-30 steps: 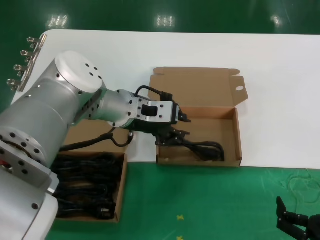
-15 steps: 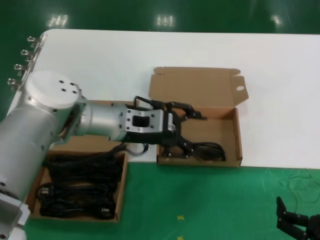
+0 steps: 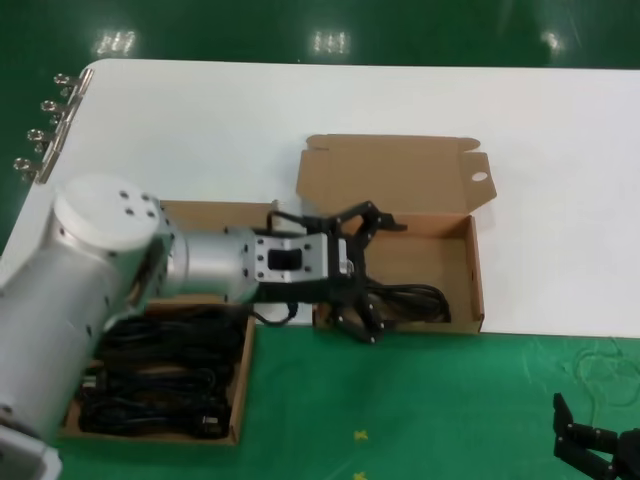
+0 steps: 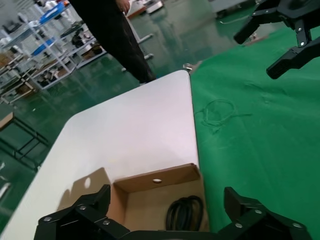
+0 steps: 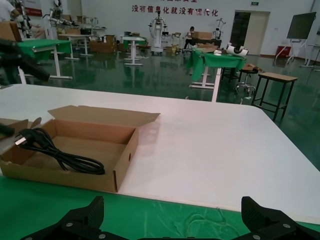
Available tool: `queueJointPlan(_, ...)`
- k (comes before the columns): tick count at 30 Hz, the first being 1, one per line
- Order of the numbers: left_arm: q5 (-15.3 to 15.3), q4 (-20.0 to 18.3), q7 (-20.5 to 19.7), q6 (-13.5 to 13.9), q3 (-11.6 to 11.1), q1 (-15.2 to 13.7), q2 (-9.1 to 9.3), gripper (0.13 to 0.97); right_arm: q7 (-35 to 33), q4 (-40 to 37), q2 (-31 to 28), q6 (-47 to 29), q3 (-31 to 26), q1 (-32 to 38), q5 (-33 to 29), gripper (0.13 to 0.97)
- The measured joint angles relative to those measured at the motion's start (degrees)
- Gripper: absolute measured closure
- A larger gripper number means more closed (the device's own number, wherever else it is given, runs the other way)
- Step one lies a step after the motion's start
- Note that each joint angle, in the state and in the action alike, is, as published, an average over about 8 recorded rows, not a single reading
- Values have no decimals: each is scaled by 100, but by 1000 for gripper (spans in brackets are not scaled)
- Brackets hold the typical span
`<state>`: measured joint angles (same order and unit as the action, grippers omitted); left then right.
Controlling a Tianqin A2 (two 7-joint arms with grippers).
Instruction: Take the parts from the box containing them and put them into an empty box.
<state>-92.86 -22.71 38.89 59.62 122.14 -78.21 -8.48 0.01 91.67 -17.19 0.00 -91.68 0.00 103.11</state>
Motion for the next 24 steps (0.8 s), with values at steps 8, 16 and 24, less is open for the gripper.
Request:
queueJointPlan(8,-102,-688,-391,-595,-304,781,-87,257,0,0,0,0,0,0,0,129)
queueJointPlan(16,-217,-1459,-823,-1257,-644,1654,-184,160,0,0,0,0,0,0,0,129)
queueJointPlan(24,-332,-2228,-1258,-1926,-984,2530,-282,146,0,0,0,0,0,0,1,129)
